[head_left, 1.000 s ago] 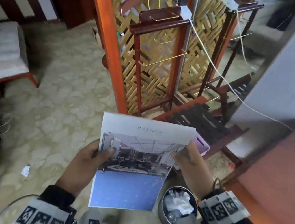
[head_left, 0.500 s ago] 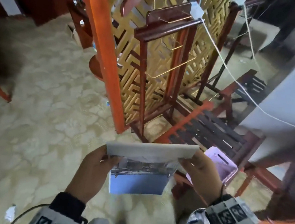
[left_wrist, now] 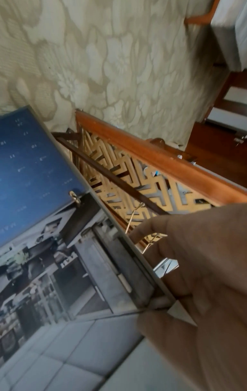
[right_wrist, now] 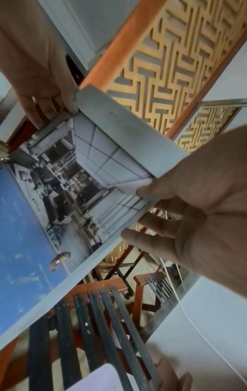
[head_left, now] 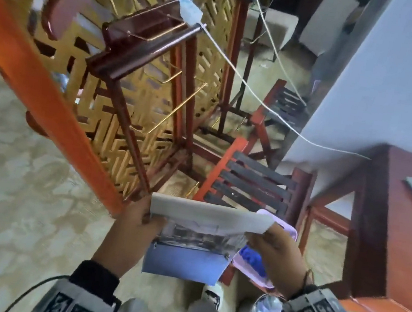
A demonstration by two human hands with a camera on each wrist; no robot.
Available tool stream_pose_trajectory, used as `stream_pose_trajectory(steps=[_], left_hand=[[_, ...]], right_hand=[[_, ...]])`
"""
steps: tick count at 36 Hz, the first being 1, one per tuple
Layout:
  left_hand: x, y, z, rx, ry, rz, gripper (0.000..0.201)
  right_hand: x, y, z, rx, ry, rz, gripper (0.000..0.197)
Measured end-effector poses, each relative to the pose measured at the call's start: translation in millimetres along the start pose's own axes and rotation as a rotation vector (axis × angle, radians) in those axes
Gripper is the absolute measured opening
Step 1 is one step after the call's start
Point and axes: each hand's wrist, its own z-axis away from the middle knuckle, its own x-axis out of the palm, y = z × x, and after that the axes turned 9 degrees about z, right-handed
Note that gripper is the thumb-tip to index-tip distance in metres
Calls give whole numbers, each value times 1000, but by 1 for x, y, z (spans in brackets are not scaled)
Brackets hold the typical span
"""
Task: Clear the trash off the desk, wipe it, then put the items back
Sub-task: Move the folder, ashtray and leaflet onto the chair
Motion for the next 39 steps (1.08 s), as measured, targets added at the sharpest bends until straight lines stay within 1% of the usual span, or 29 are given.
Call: stream_pose_trajectory(steps=[1, 2, 3, 4, 6, 8, 10, 12, 14, 17, 20, 24, 27, 29, 31, 34, 39], left_hand=[[6, 2, -13, 4, -9, -8, 35], [12, 4, -26, 3, -15, -15, 34], [18, 6, -39, -3, -26, -16, 33], [24, 8, -53, -14, -35, -13, 32], [36, 14, -82, -25, -67, 4, 28], [51, 20, -111, -19, -104, 9, 26], [66, 24, -136, 8, -120, -11, 25], [81, 26, -156, 39, -117, -15, 24], [95, 27, -173, 45, -125, -2, 23], [111, 25, -195, 54, -146, -23, 26], [125, 27, -218, 78, -217, -49, 30], [148, 32, -260, 138, -289, -103, 32], [174, 32, -300, 152, -400, -132, 29], [193, 32, -325, 191, -461, -157, 25], [213, 30, -350, 218, -491, -168, 24], [242, 27, -380, 253, -516, -220, 25], [285, 18, -411, 276, -551, -237, 27]], right_hand=[[-5, 5, -10, 0, 8, 23, 15], [-9, 11, -20, 27, -1, 38, 15], [-13, 17, -31, 67, -16, 21, 20], [-17, 21, -41, 90, -22, 1, 29], [-25, 27, -62, 89, 6, -26, 44], [-33, 33, -83, 96, 50, -33, 48], [-43, 44, -102, 131, 100, -61, 43], [-55, 52, -120, 169, 128, -115, 31], [-67, 59, -137, 191, 147, -126, 25], [-82, 67, -156, 216, 146, -84, 29], [-95, 77, -173, 233, 187, 1, 34], [-114, 92, -202, 265, 207, 133, 35], [-130, 104, -227, 304, 222, 237, 19], [-143, 115, -243, 362, 246, 286, 16], [-155, 129, -258, 388, 270, 318, 16], [-169, 149, -277, 436, 293, 433, 15], [-178, 181, -296, 539, 374, 412, 22]])
